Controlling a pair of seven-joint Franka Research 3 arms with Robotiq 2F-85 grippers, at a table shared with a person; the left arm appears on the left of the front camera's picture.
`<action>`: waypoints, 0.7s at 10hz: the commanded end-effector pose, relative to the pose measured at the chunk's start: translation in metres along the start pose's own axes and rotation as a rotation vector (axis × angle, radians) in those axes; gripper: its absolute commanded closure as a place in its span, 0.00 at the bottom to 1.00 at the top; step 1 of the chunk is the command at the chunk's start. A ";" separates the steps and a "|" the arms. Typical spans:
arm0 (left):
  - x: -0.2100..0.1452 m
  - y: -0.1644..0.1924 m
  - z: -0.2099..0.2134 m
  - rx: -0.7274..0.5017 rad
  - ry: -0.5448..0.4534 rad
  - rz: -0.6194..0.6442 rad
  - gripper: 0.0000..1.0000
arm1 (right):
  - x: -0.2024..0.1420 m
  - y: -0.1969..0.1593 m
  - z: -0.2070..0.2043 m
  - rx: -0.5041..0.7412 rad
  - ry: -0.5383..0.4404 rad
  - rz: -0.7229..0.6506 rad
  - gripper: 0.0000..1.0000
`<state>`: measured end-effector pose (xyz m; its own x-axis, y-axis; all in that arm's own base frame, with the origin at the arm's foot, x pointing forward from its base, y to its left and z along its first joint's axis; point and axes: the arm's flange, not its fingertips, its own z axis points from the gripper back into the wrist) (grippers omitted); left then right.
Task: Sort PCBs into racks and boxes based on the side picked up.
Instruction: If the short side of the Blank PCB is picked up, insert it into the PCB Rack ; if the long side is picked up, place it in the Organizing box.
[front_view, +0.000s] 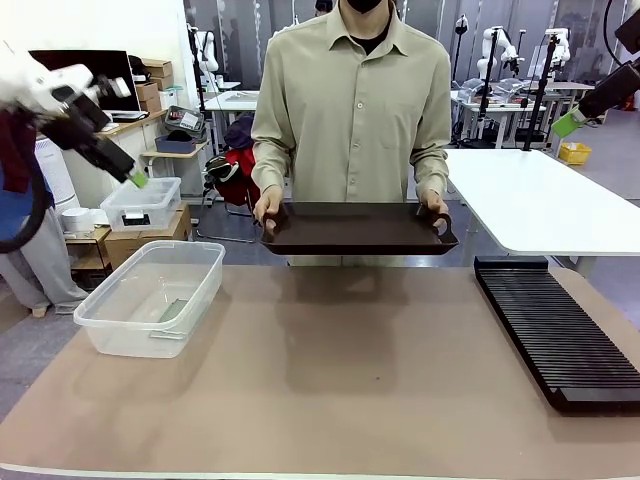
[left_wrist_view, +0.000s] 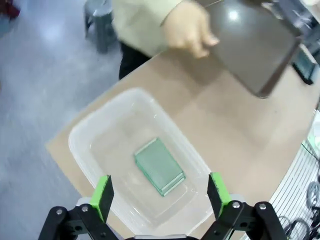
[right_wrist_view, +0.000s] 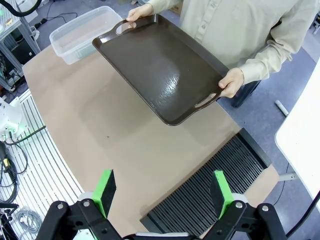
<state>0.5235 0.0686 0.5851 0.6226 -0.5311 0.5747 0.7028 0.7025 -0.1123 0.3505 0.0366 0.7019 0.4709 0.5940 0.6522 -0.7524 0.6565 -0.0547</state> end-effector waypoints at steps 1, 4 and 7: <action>0.002 -0.006 0.026 -0.133 -0.108 -0.142 0.00 | -0.001 0.002 0.000 0.003 0.004 0.007 0.00; 0.015 -0.024 0.060 -0.198 -0.188 -0.291 0.00 | -0.001 0.002 0.000 0.003 0.004 0.007 0.00; 0.022 -0.042 0.079 -0.162 -0.194 -0.330 0.00 | -0.001 0.002 0.000 0.003 0.004 0.007 0.00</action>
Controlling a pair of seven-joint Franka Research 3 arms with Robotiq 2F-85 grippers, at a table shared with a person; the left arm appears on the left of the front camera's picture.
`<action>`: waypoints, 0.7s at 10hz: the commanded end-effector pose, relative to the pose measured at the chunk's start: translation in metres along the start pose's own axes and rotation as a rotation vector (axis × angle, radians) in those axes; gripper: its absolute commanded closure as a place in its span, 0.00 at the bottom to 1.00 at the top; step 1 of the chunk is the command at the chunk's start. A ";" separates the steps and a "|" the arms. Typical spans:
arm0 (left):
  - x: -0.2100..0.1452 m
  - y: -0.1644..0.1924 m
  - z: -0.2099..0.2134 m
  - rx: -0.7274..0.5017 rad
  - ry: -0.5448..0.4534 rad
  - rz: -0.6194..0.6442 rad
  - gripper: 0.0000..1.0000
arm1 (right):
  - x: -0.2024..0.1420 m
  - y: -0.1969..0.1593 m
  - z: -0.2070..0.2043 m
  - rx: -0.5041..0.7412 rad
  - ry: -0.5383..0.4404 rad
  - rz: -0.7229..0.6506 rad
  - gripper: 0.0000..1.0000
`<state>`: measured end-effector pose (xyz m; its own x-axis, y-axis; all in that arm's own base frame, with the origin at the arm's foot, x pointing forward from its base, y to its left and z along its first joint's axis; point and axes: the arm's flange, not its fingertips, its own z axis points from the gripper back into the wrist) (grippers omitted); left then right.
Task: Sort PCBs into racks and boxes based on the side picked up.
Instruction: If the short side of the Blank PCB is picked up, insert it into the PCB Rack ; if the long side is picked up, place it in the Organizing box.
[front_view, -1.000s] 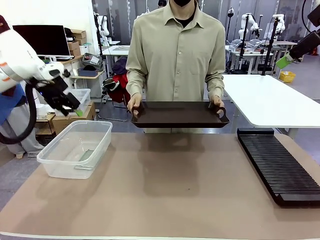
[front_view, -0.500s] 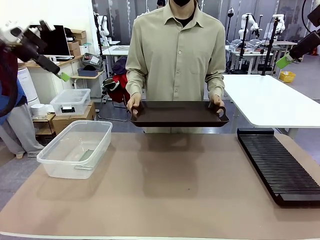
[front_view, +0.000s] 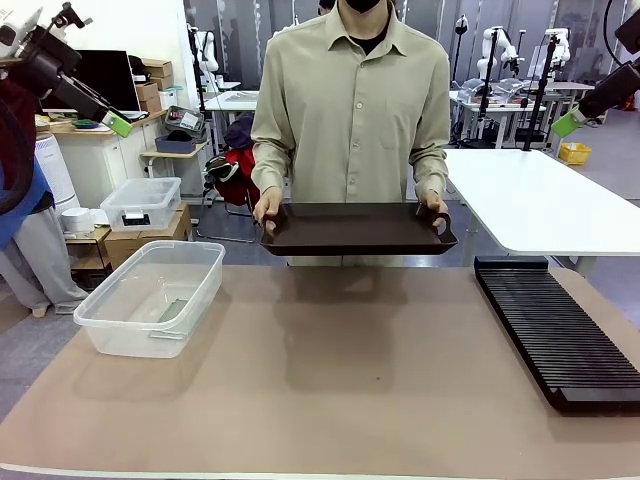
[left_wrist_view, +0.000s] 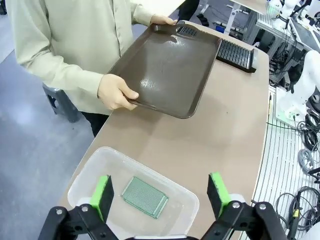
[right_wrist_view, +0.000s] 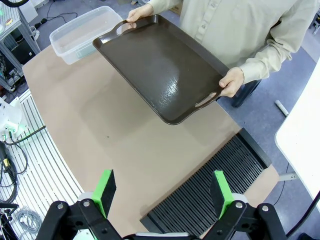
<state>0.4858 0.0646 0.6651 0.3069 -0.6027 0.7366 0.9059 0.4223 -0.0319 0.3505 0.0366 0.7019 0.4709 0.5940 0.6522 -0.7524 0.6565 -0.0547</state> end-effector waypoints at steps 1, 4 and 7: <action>0.004 -0.009 0.003 0.034 0.034 -0.018 0.00 | -0.001 0.002 0.000 0.003 0.004 0.007 0.00; 0.009 -0.026 -0.003 0.057 0.078 -0.070 0.00 | -0.001 0.002 0.000 0.003 0.004 0.007 0.00; 0.010 -0.031 -0.013 0.101 0.128 -0.082 0.00 | -0.001 0.002 0.000 0.003 0.004 0.007 0.00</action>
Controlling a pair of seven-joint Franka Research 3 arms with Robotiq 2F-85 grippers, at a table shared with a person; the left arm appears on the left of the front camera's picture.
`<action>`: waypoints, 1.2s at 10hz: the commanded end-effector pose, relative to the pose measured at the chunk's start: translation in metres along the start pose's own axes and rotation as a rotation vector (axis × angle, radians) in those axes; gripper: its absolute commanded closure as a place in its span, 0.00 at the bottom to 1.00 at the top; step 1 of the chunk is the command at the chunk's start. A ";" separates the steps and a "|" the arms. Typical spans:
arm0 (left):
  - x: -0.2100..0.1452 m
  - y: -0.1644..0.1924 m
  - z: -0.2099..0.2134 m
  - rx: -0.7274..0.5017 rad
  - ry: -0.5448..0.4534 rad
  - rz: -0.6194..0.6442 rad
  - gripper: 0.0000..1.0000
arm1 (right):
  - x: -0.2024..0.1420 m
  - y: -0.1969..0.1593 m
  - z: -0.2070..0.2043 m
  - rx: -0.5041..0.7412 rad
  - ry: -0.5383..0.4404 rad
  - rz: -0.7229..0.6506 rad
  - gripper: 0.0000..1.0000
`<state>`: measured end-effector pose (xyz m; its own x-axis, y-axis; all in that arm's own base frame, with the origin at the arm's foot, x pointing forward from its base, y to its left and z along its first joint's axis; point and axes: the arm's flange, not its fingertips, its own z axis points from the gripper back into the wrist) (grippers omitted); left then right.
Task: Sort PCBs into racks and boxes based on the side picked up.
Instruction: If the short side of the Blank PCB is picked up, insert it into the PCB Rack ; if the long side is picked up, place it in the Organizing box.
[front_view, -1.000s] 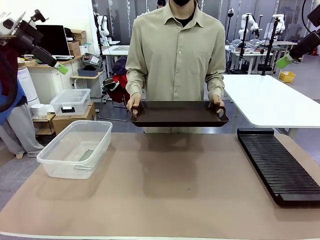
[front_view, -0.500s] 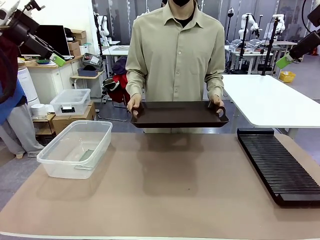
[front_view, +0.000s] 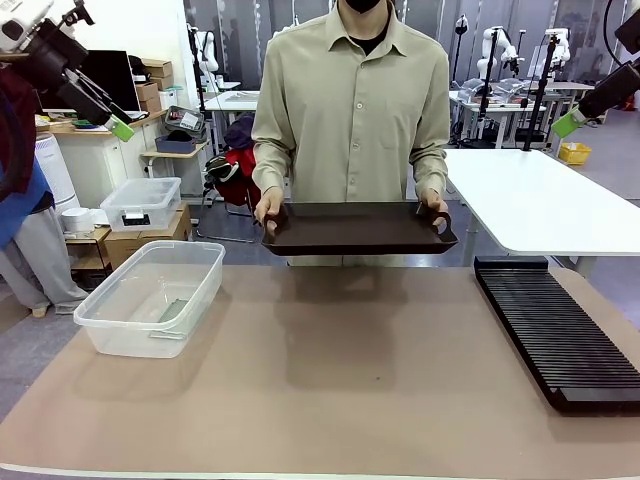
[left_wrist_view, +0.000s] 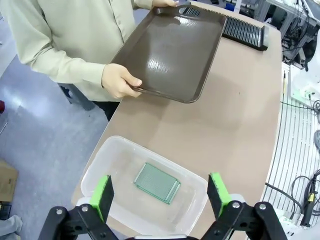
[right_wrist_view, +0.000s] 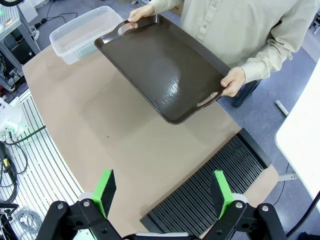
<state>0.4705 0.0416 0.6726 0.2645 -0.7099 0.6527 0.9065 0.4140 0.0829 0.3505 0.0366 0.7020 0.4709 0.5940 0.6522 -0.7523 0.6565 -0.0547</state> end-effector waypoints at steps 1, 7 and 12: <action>-0.003 -0.009 -0.007 0.022 0.020 0.003 0.00 | -0.001 0.002 0.000 0.003 0.004 0.007 0.00; -0.002 -0.001 -0.005 0.009 0.009 0.012 0.00 | -0.001 0.002 0.000 0.003 0.004 0.007 0.00; -0.002 -0.001 -0.005 0.009 0.009 0.012 0.00 | -0.001 0.002 0.000 0.003 0.004 0.007 0.00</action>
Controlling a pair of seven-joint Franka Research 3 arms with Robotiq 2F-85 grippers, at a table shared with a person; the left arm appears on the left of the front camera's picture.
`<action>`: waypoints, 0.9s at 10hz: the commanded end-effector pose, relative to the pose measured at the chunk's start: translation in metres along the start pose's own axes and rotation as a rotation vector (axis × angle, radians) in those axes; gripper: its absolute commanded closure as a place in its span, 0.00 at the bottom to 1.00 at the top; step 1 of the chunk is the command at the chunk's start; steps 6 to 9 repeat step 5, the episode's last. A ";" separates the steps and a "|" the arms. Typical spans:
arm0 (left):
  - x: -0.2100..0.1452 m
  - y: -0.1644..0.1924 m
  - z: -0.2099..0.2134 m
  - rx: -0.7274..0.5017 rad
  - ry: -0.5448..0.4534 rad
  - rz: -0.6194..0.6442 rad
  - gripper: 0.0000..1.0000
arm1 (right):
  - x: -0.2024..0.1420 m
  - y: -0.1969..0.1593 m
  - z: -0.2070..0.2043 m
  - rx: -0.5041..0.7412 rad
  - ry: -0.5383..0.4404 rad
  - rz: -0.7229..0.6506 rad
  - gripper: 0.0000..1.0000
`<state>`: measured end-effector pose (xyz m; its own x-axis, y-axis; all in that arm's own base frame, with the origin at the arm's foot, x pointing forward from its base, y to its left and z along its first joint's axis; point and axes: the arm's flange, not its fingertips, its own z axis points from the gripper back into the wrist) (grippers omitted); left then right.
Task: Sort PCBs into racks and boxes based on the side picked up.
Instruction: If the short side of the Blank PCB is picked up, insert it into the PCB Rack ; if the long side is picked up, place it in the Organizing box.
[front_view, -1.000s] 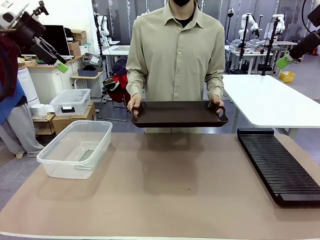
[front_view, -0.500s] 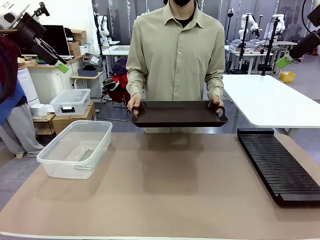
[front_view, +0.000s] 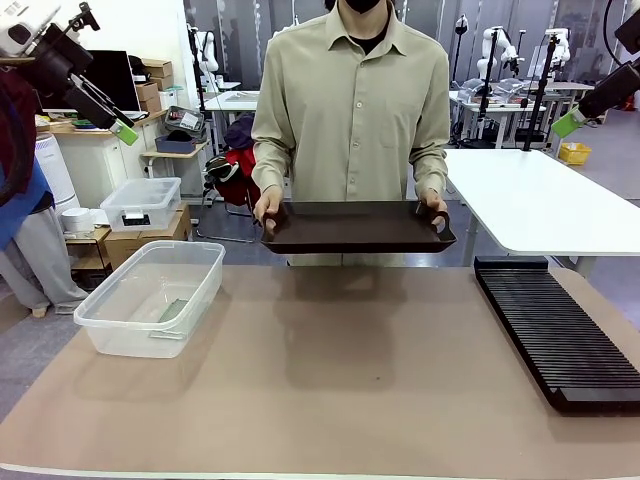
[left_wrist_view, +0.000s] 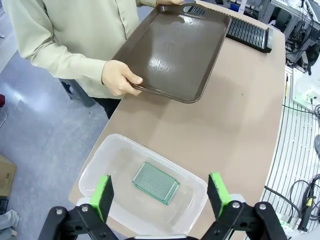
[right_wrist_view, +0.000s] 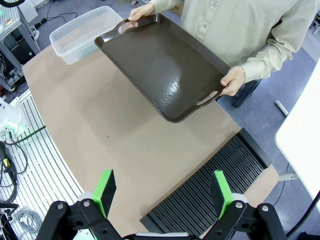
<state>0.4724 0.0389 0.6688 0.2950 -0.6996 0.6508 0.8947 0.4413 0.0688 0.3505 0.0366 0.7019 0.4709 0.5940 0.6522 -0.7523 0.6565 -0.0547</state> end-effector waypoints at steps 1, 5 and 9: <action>-0.002 -0.001 0.000 0.000 0.003 -0.020 0.00 | -0.001 0.002 0.000 0.003 0.004 0.007 0.00; -0.002 -0.001 0.000 0.000 0.003 -0.020 0.00 | -0.001 0.002 0.000 0.003 0.004 0.007 0.00; -0.002 -0.001 0.000 0.000 0.003 -0.020 0.00 | -0.001 0.002 0.000 0.003 0.004 0.007 0.00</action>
